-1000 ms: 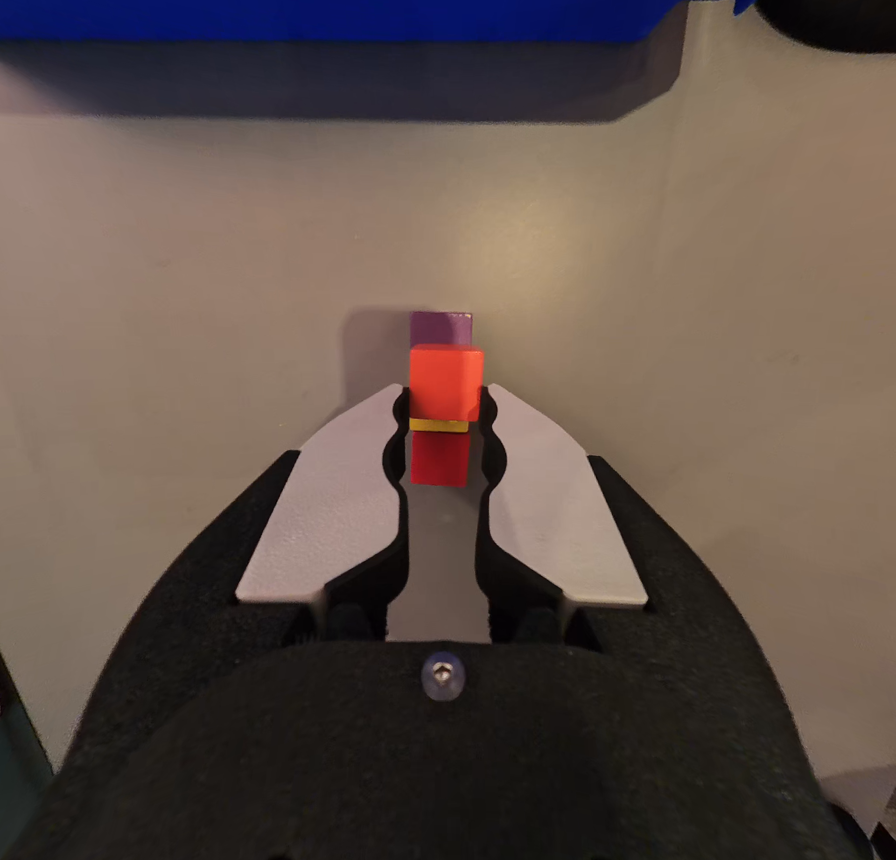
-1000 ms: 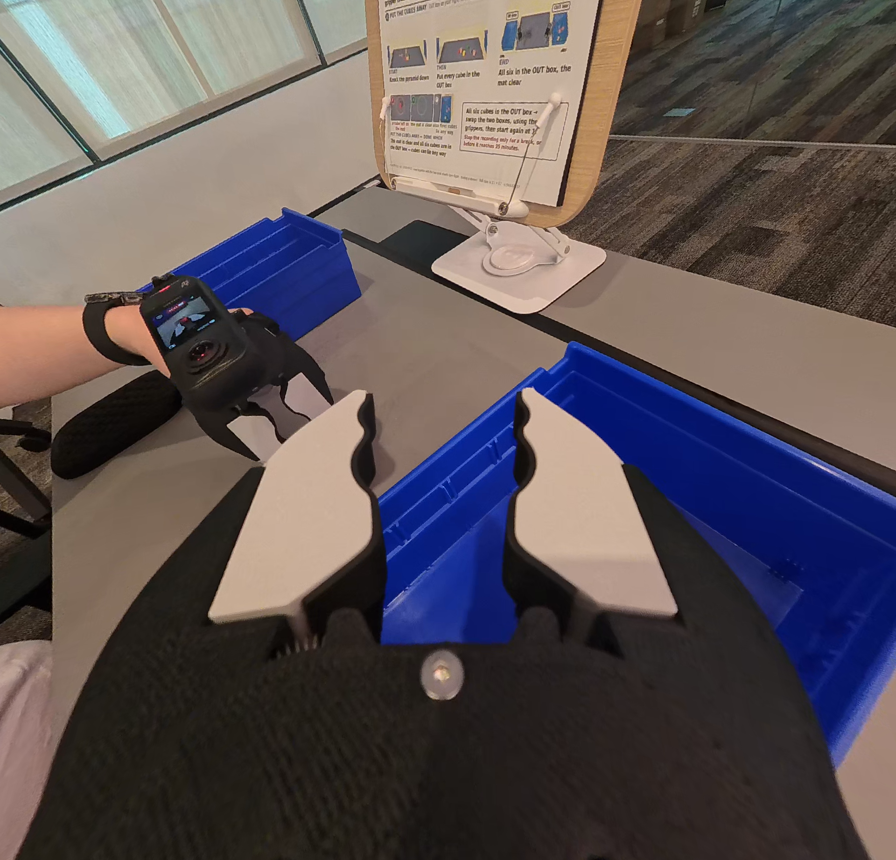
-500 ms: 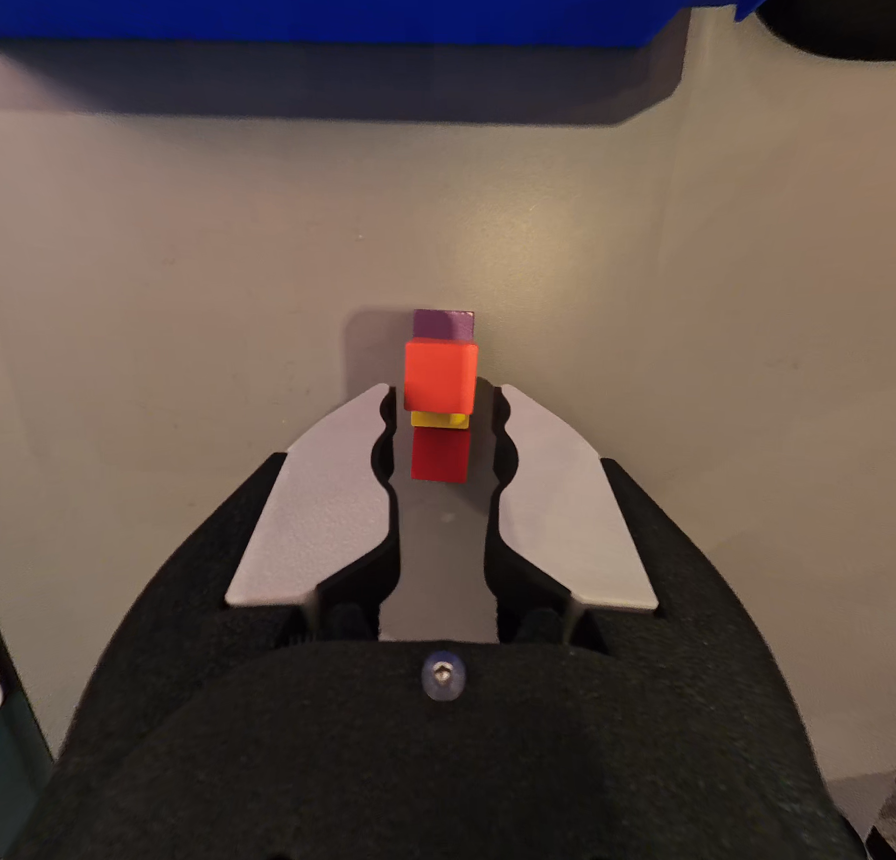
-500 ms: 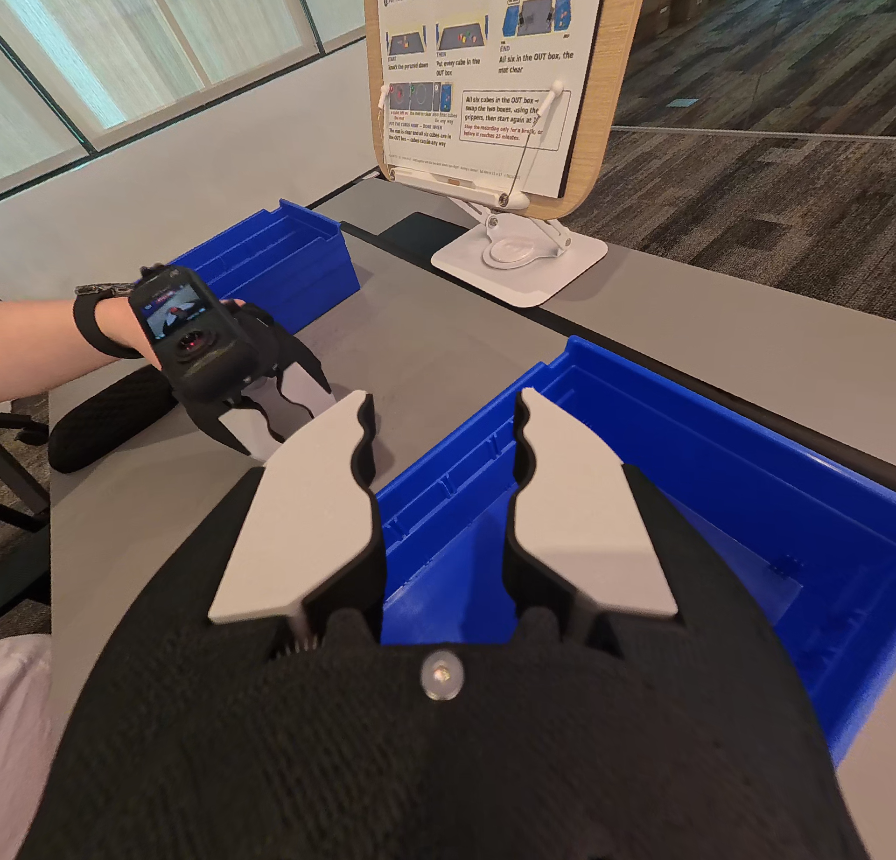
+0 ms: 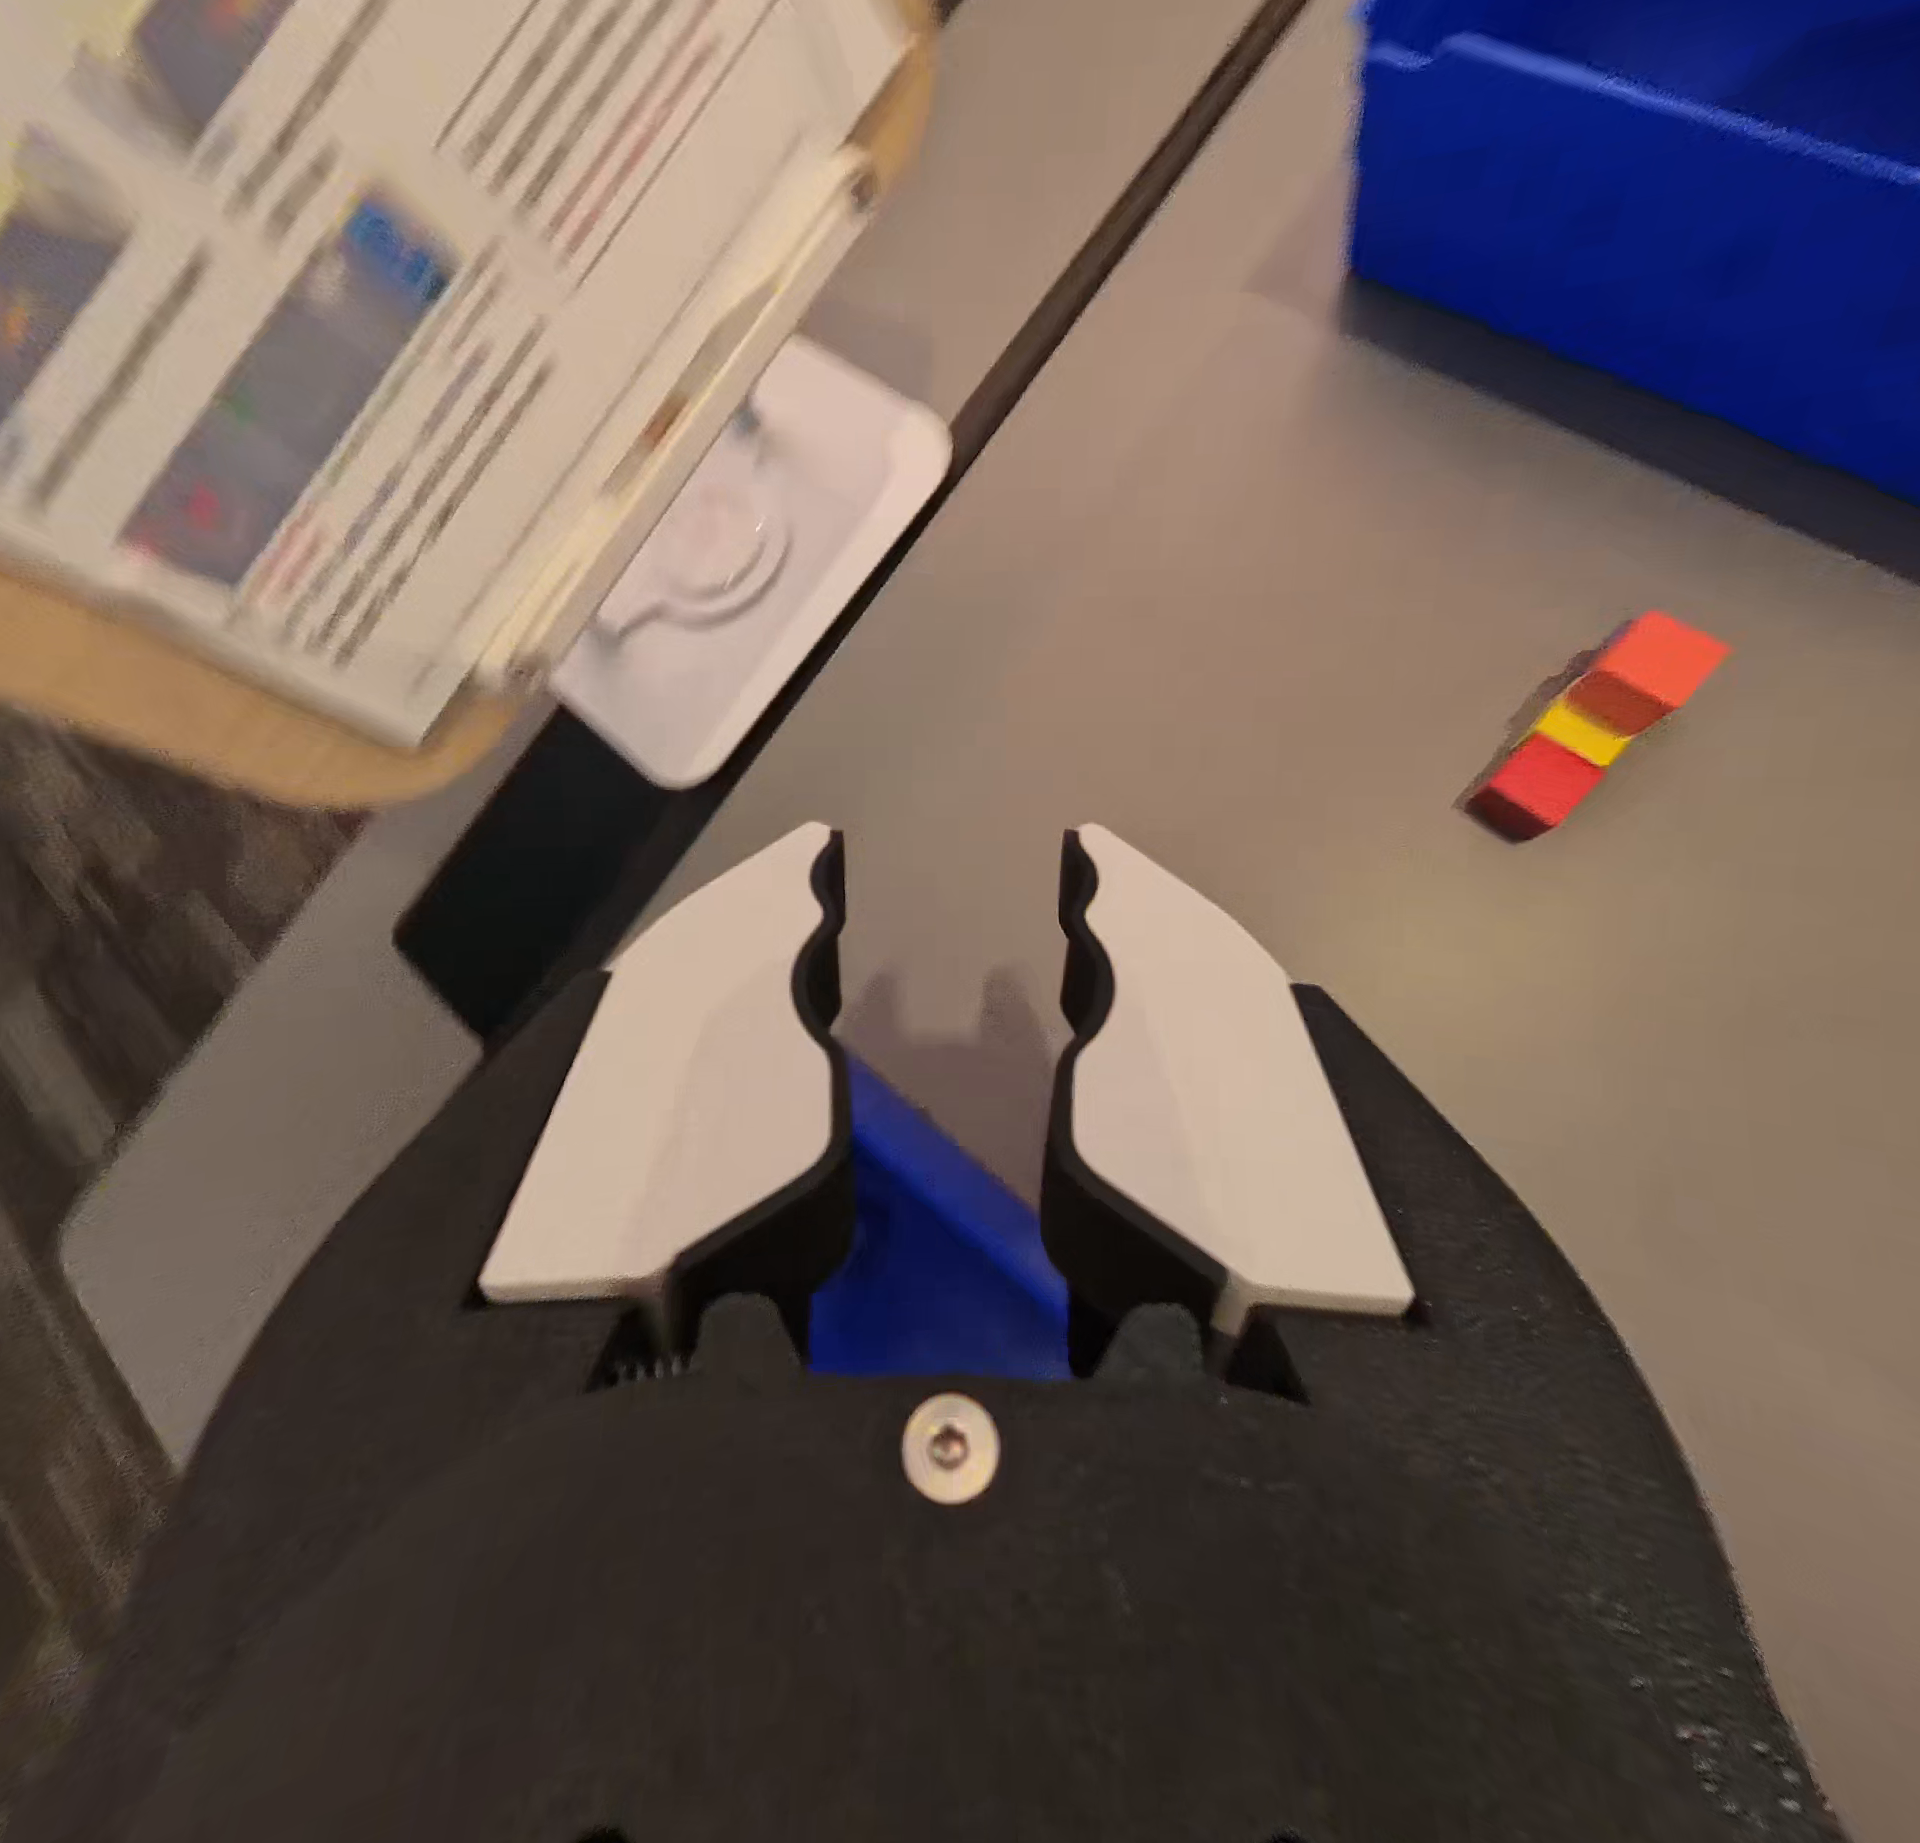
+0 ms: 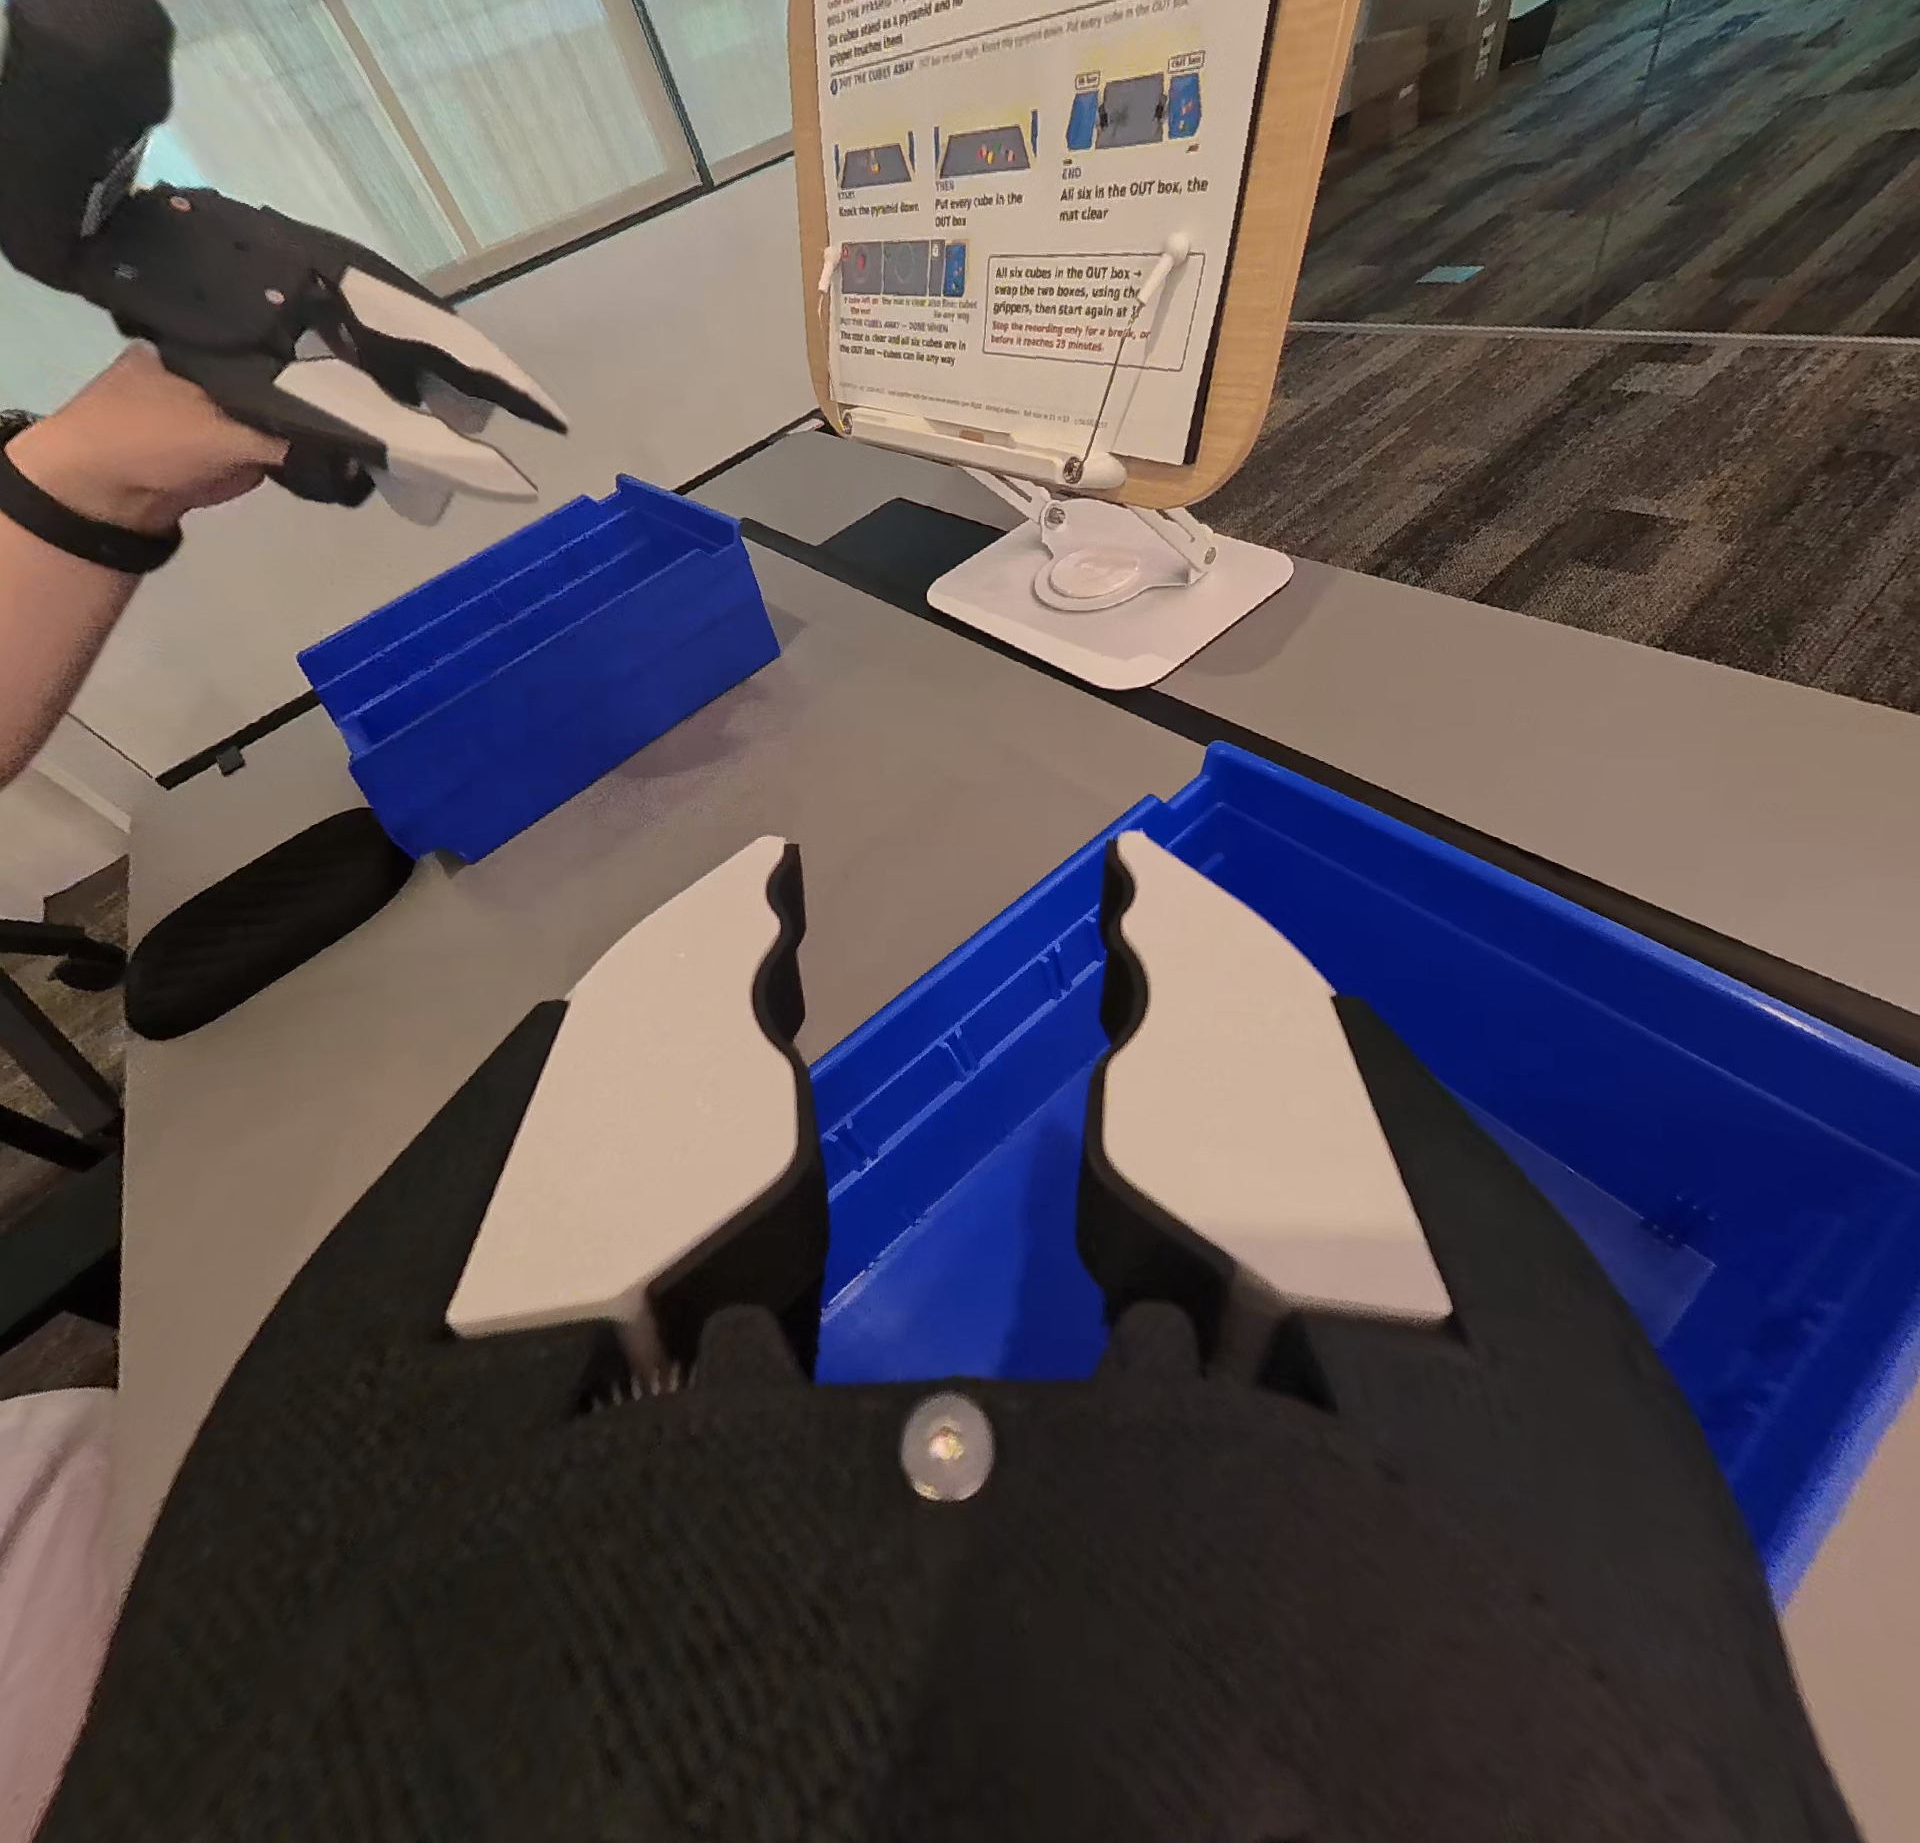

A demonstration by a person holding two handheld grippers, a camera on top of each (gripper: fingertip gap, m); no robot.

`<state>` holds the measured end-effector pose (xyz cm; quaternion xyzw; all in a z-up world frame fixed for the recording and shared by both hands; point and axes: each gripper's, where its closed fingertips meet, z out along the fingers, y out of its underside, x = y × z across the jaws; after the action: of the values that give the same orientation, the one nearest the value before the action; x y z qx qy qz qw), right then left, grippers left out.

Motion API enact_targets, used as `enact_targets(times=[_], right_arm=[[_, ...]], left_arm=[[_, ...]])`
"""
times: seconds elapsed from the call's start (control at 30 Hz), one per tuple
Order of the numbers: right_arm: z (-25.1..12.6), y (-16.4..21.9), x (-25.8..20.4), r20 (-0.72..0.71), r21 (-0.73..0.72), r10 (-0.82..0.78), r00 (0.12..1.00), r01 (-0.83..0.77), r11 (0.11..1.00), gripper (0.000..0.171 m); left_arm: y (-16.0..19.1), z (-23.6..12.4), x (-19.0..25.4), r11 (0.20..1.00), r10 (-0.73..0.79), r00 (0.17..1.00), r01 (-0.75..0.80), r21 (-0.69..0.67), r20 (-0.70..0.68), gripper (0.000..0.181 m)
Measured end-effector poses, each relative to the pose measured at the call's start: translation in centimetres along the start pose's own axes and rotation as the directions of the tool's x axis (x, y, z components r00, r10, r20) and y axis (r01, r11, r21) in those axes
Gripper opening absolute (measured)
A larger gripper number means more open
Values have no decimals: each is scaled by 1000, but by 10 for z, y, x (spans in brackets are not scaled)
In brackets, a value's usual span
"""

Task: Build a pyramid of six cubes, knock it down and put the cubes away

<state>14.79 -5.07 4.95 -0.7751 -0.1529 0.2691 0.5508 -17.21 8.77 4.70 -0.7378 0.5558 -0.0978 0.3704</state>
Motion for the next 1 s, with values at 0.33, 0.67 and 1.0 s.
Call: enact_targets(times=[0.33,0.67,1.0], right_arm=[[-2,-2,7,-8,27,29,1000,-29,999,56],[12,6,2,-7,-37,-1,1000,1,999,56],[15,14,8,-24,-79,4,1000,-6,997,56]], left_arm=[[153,1,-48,939,-169,985,174,-298,42,42],[208,47,-45,866,271,960,-276,-418,-74,45],[227,74,-52,864,218,965,-261,-430,-148,45]])
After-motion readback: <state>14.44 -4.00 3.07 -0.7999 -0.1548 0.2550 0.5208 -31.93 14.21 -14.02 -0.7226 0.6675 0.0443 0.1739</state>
